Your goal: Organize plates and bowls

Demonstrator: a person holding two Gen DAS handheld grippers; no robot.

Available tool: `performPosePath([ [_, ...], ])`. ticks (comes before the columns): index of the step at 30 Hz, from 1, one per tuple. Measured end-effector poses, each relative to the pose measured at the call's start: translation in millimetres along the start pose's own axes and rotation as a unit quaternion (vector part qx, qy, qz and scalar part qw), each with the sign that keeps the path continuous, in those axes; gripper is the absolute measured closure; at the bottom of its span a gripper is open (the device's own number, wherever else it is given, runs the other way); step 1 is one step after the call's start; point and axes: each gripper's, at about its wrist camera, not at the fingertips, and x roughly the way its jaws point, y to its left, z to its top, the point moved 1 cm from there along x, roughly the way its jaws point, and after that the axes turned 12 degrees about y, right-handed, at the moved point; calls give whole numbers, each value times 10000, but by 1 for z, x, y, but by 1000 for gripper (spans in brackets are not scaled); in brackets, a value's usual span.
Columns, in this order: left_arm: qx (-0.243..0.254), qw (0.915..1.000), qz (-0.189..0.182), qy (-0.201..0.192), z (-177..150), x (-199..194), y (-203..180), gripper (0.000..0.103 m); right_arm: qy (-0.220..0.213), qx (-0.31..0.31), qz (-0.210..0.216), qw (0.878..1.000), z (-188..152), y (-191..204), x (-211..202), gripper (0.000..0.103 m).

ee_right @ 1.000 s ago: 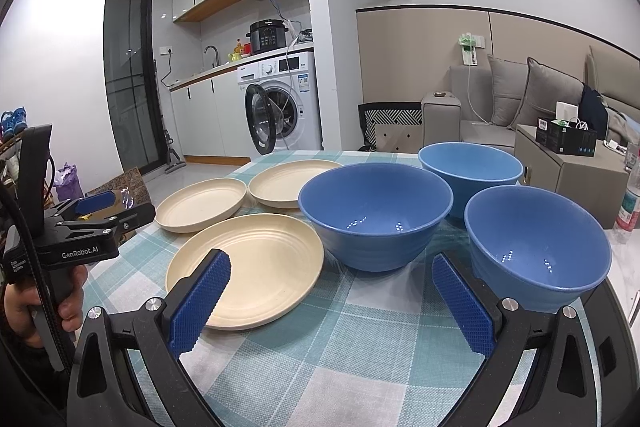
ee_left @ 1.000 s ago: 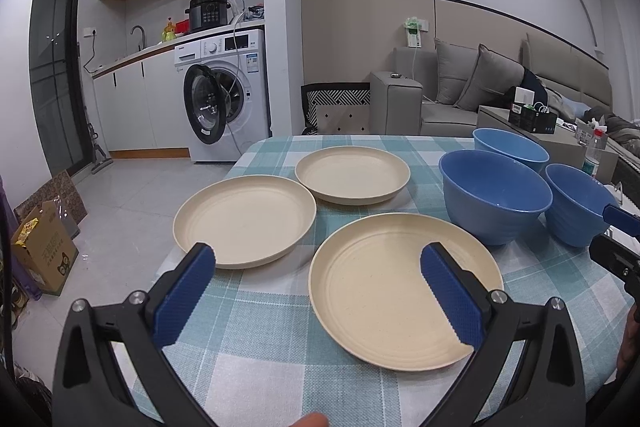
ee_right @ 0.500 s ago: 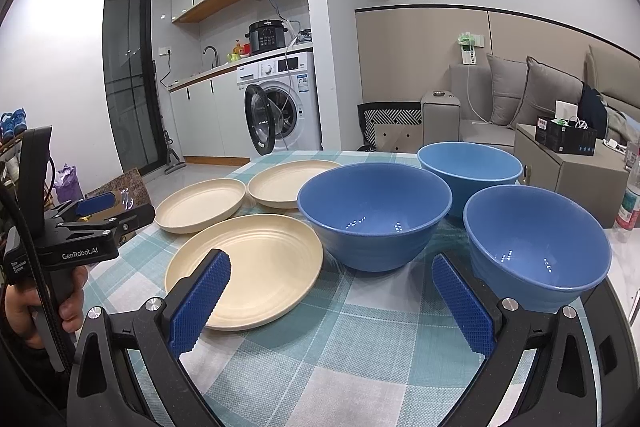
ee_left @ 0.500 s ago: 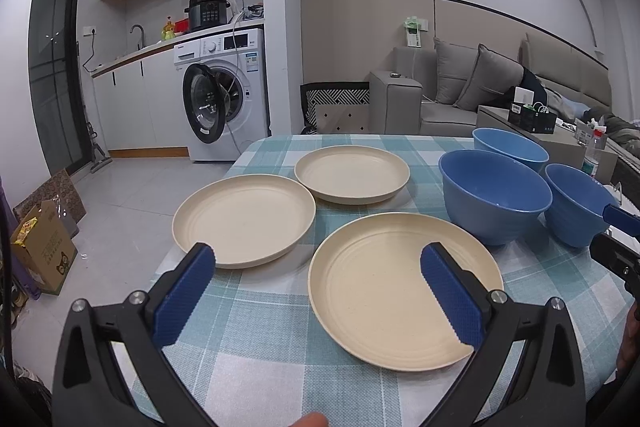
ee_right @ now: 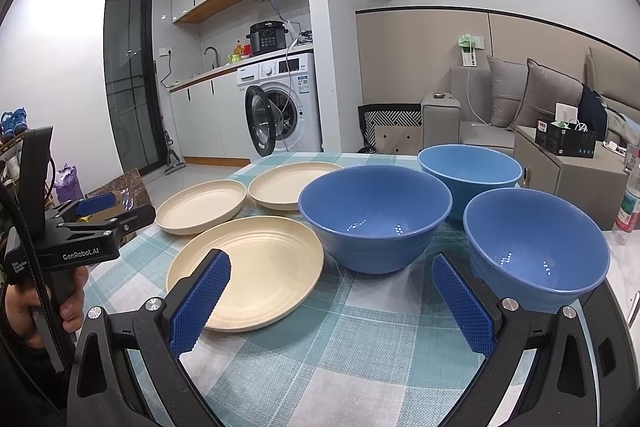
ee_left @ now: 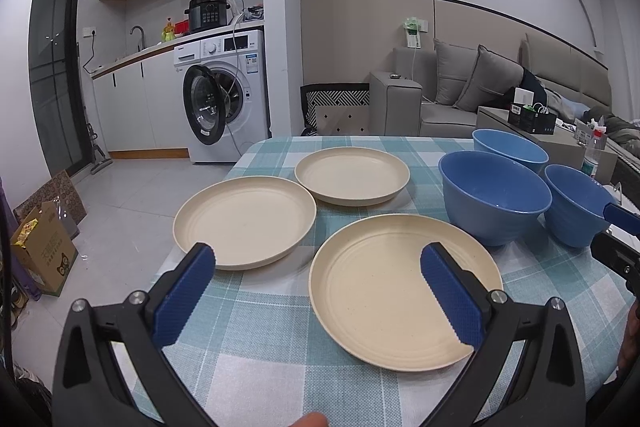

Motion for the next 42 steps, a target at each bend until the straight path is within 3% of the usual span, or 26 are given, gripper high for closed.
performPosePath([
  [9, -12, 9999, 104, 27, 2, 0, 1, 0, -25, -41, -4, 10000, 4, 1, -2, 0],
  [13, -72, 10000, -12, 41, 3, 0, 5, 0, -31, -173, -17, 9998, 7, 6, -3, 0],
  [30, 281, 9996, -19, 67, 12, 8, 8, 0, 437, -457, 260, 9977, 36, 26, 16, 0],
  [42, 76, 9999, -6, 97, 38, 17, 20, 0, 135, -326, 420, 9985, 81, 19, 7, 0],
])
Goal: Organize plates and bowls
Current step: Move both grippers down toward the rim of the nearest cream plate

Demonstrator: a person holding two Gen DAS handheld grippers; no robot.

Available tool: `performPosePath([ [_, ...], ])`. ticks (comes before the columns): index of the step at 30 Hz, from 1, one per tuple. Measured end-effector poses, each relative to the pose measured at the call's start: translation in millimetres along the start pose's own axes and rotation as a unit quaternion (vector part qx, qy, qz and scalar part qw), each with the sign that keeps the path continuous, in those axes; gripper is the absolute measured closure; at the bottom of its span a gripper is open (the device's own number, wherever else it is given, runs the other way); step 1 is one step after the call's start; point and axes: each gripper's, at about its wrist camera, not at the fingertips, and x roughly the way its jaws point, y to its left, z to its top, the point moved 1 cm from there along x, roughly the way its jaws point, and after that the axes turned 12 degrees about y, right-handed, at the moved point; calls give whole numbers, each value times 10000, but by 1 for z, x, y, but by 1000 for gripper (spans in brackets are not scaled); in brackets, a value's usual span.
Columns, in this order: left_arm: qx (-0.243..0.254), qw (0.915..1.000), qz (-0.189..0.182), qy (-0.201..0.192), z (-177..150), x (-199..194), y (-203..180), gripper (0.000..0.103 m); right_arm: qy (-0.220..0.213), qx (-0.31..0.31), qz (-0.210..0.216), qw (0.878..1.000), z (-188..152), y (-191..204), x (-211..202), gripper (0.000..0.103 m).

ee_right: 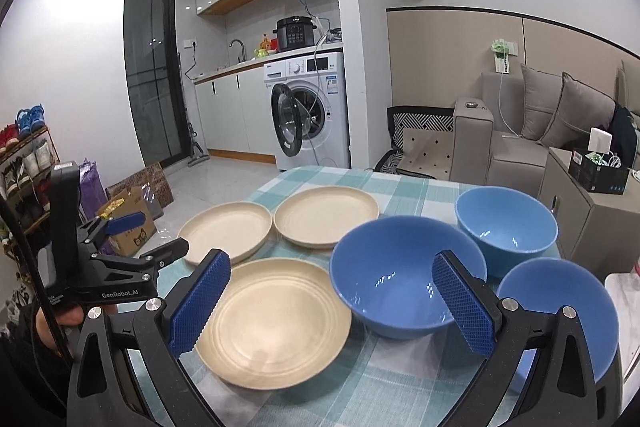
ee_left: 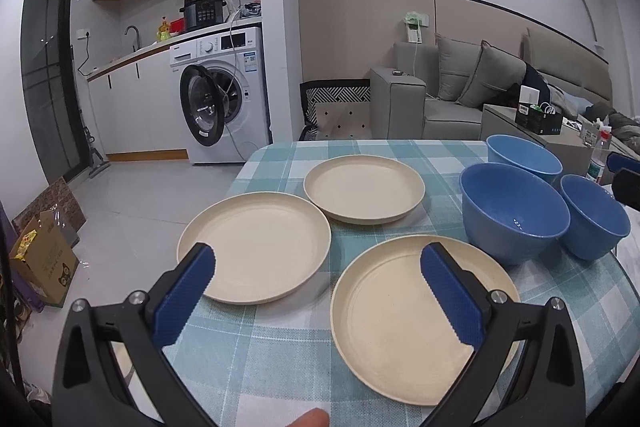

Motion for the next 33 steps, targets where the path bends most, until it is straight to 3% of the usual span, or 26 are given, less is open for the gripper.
performPosePath([
  [7, -34, 9999, -145, -84, 23, 6, 5, 0, -192, 99, -13, 9998, 31, -14, -8, 0],
  [17, -45, 9998, -52, -188, 51, 8, 9, 0, -139, 30, -3, 9999, 84, -19, -5, 0],
  [33, -39, 10000, 56, 40, 97, 47, 11, 0, 270, -50, 238, 9993, 143, -27, 58, 0],
])
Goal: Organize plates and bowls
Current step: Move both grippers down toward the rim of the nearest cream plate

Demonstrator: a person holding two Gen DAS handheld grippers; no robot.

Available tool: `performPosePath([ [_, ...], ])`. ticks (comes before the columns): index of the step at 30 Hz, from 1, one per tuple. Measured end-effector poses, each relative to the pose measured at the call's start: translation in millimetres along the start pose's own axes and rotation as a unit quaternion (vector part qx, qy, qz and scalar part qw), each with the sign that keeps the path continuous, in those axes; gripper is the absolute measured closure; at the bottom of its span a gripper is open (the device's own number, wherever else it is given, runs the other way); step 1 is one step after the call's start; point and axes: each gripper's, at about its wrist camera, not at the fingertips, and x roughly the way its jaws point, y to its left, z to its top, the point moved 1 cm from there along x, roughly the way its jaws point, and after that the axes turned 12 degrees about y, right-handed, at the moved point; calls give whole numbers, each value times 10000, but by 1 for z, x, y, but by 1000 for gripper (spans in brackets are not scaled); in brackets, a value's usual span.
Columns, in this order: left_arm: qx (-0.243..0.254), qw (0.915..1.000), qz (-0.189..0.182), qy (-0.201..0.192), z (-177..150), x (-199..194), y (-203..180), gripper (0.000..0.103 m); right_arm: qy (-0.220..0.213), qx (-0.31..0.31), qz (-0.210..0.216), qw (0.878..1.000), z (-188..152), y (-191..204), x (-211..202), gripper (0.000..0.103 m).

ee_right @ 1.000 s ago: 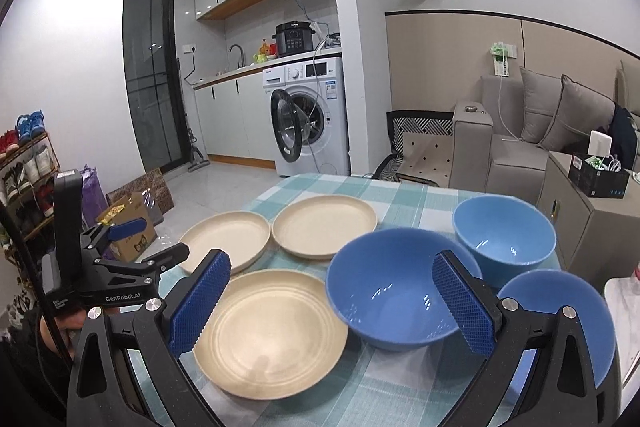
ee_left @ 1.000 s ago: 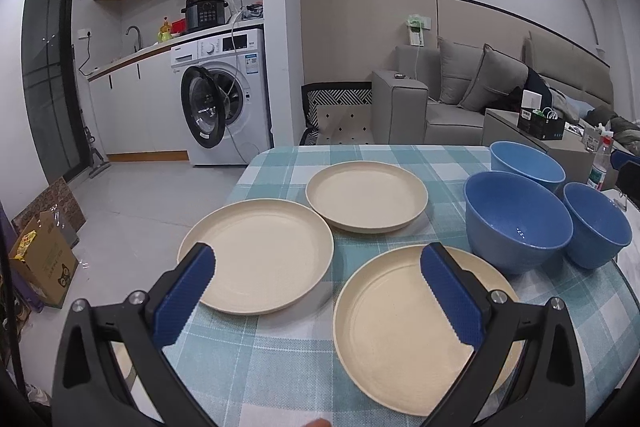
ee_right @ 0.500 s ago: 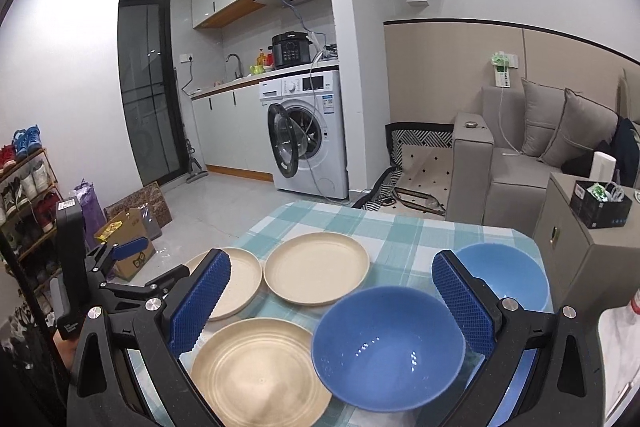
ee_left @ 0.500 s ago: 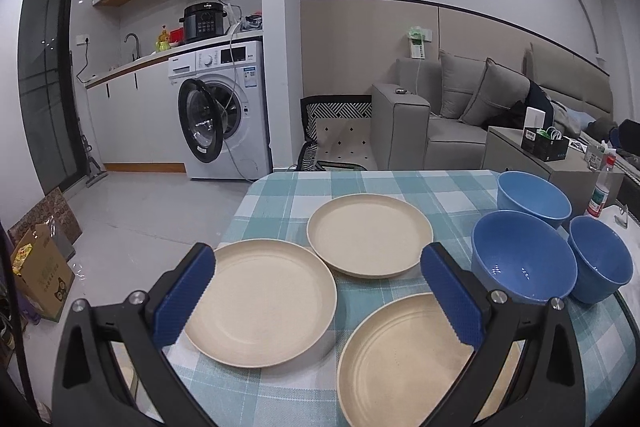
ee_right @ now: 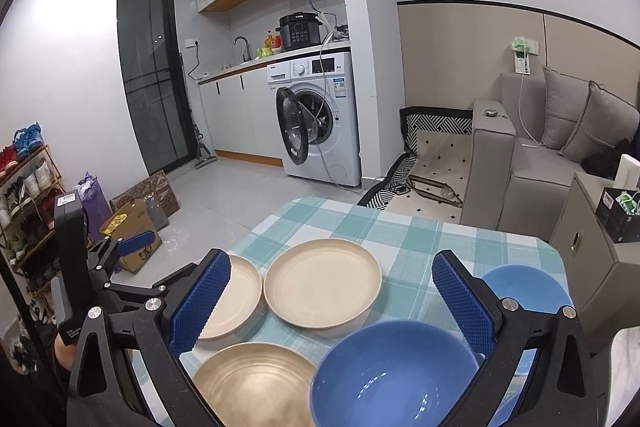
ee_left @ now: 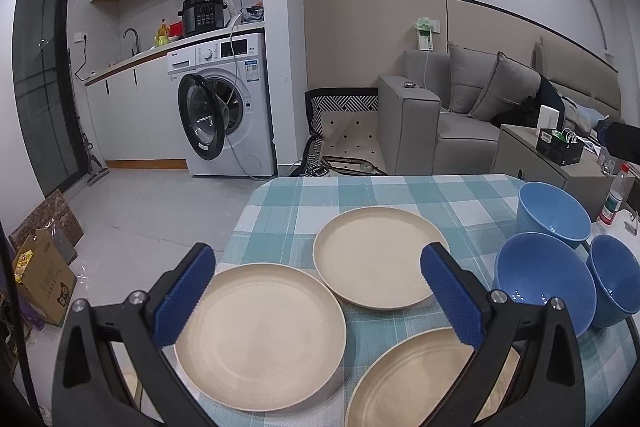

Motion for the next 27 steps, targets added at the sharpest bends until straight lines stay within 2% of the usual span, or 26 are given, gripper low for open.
performPosePath([
  [5, 28, 9999, 42, 150, 12, 18, -1, 0, 203, 123, 26, 9997, 18, -15, 24, 0],
  [12, -2, 9989, -18, 465, 23, 50, 1, 0, 730, 89, -81, 9973, 28, -26, 69, 0],
  [27, 104, 9947, -79, 1016, 32, 110, 2, 0, 1745, -38, -295, 9842, 22, -37, 162, 0],
])
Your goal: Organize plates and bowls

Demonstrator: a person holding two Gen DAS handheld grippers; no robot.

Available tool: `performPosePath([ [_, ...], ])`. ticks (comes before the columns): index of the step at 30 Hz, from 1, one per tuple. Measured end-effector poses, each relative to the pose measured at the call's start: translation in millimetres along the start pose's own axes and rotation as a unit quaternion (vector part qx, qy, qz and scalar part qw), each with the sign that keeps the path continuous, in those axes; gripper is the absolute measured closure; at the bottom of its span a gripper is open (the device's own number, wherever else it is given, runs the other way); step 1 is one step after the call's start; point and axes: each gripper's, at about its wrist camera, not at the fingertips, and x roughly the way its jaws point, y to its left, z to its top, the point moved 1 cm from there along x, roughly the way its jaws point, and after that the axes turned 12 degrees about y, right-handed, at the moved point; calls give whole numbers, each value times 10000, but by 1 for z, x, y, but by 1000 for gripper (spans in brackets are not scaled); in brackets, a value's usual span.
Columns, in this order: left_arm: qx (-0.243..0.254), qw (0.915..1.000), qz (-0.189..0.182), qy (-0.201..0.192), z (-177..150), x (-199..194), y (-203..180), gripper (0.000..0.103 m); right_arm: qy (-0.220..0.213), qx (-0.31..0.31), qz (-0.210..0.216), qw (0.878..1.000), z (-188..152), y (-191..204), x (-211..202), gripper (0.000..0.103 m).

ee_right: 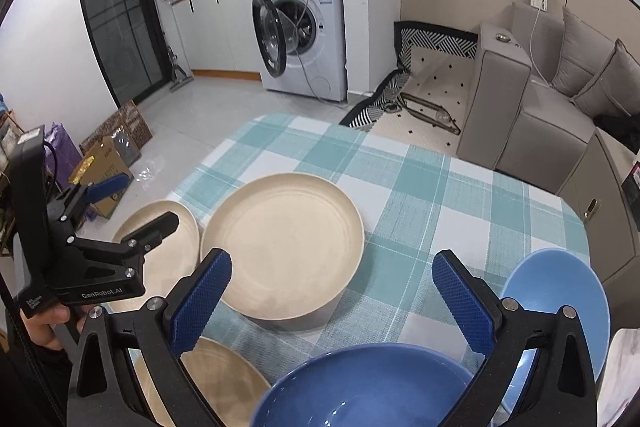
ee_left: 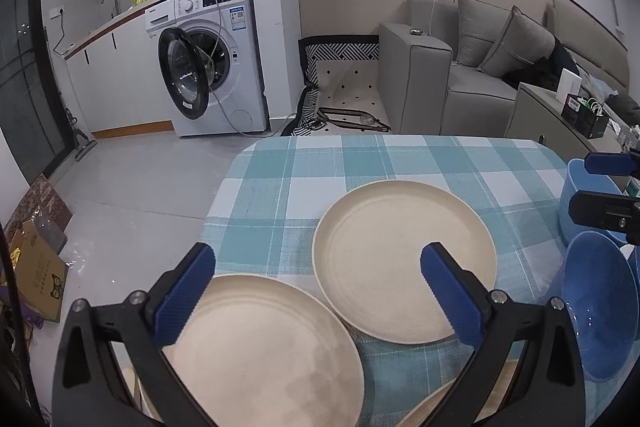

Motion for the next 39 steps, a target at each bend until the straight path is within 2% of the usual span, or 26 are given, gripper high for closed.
performPosePath([
  [6, 110, 9996, -76, 253, 4, 21, 0, 0, 278, 9, -51, 9996, 6, -6, 25, 0],
  [16, 243, 9987, -100, 426, 14, 36, 2, 0, 29, 326, -48, 9995, 41, -17, 17, 0],
  [23, 106, 9983, -152, 545, 22, 49, 9, 1, 684, 343, -87, 9970, 45, -24, 63, 0],
  [27, 144, 9972, -185, 705, 24, 59, 7, 3, 1073, 355, -13, 9936, 43, -27, 88, 8],
  [29, 236, 9966, -169, 772, 24, 64, 4, 8, 1241, 350, 5, 9916, 41, -28, 98, 10],
  [33, 354, 9946, -204, 958, 23, 74, -1, 11, 1564, 388, 115, 9869, 36, -31, 116, 18],
  [34, 394, 9935, -237, 1037, 22, 77, -3, 19, 1648, 400, 123, 9854, 35, -31, 120, 18],
  [37, 390, 9907, -331, 1262, 20, 86, -5, 23, 1831, 423, 207, 9820, 32, -32, 131, 22],
  [39, 411, 9892, -365, 1360, 19, 90, -7, 33, 1925, 449, 298, 9798, 31, -33, 135, 27],
])
